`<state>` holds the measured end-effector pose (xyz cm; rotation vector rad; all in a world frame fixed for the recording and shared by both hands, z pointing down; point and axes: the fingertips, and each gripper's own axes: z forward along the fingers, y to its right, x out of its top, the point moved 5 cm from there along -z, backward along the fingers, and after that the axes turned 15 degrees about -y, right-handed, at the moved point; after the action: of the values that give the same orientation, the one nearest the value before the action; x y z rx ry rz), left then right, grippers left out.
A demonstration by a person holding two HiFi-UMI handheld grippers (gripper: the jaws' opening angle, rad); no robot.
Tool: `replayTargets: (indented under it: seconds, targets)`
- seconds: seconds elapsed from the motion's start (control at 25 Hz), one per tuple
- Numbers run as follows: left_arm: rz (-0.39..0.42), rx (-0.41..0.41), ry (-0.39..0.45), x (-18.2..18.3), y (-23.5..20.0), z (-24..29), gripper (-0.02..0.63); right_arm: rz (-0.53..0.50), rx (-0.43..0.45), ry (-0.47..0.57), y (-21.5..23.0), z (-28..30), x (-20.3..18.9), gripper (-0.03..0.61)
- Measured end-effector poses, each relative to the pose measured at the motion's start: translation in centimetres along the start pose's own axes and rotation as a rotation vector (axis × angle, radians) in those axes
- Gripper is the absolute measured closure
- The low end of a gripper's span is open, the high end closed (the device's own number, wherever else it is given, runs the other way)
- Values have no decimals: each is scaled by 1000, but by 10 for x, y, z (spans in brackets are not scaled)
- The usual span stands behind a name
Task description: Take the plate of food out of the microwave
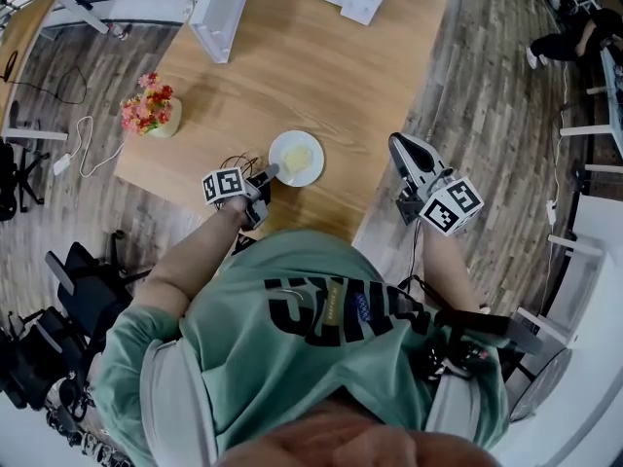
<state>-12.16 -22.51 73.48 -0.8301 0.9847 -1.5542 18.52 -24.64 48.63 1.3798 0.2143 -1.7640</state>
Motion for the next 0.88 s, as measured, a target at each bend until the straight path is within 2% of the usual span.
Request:
replayTargets:
  seconds: [0.16, 0.24, 0.4, 0.64, 0.88]
  targets:
    - [-39, 23, 2, 2, -11, 2, 595, 3, 6, -3, 1, 2, -2, 572]
    - [-51, 59, -8, 2, -15, 4, 595, -1, 3, -5, 1, 2, -1, 572]
    - [-40, 166, -64, -3, -24, 9, 592, -4, -4, -3, 0, -1, -1, 572]
    - [-1, 258, -112, -4, -20, 14, 575, -1, -2, -8, 3, -1, 2, 572]
    - [88, 324, -109, -4, -5, 14, 450, -4, 2, -5, 0, -2, 4, 572]
